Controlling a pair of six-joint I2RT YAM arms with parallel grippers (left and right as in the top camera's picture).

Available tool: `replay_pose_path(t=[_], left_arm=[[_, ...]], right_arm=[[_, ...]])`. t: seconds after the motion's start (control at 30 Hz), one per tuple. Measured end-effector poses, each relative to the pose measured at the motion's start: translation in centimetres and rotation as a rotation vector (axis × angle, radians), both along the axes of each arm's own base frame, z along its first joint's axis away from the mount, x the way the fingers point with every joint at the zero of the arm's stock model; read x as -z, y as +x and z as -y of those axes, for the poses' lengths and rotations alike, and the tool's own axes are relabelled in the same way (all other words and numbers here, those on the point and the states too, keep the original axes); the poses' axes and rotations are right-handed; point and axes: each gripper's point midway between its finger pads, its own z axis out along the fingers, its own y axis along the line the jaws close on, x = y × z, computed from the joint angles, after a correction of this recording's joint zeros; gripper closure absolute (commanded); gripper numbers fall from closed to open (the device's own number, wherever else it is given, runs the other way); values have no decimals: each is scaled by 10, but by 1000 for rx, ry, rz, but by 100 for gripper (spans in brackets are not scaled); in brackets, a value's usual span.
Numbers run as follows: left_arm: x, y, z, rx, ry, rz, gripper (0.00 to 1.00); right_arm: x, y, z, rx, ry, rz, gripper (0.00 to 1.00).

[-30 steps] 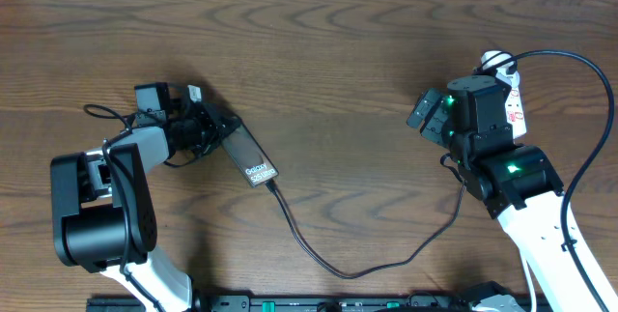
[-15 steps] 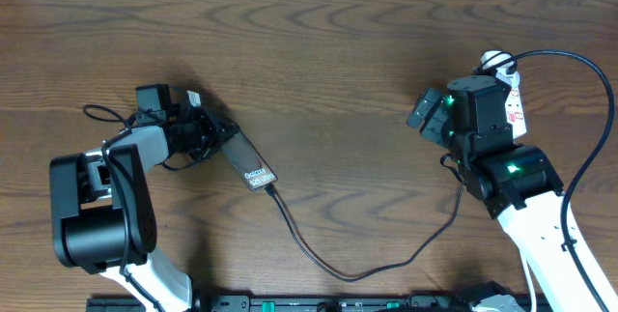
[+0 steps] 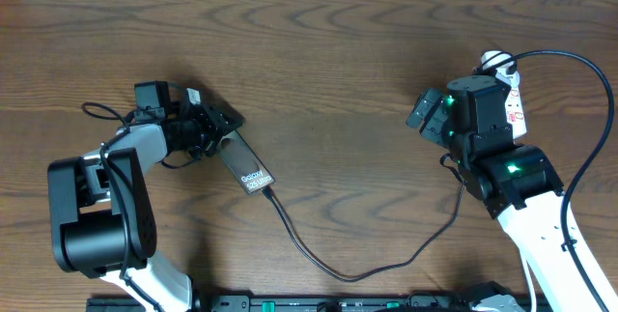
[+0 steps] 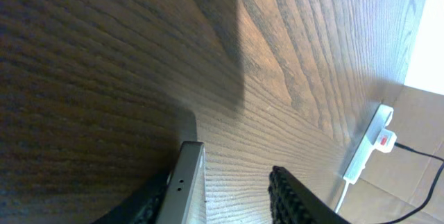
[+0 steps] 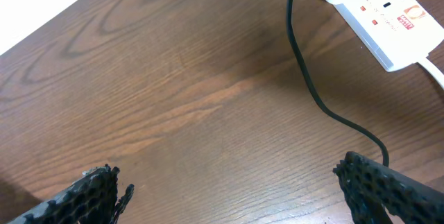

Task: Plug charger to phone and switch on socket
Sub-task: 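Lower the phone with the left gripper and lay it flat on the table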

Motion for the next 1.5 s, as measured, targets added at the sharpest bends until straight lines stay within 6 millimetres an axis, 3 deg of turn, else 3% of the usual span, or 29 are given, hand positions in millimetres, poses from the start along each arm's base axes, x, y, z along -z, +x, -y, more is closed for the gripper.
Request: replay_pose_path(t=[0.3, 1.33, 1.5], left_arm=[[-6, -4, 2, 4, -16, -26, 34], [-5, -24, -12, -31, 83, -196, 19], [-4, -36, -14, -10, 108, -239, 16]], right_arm=[[0, 0, 0, -2, 2, -1, 1], [0, 0, -1, -3, 2, -1, 1], [0, 0, -1, -5, 5, -1, 1]])
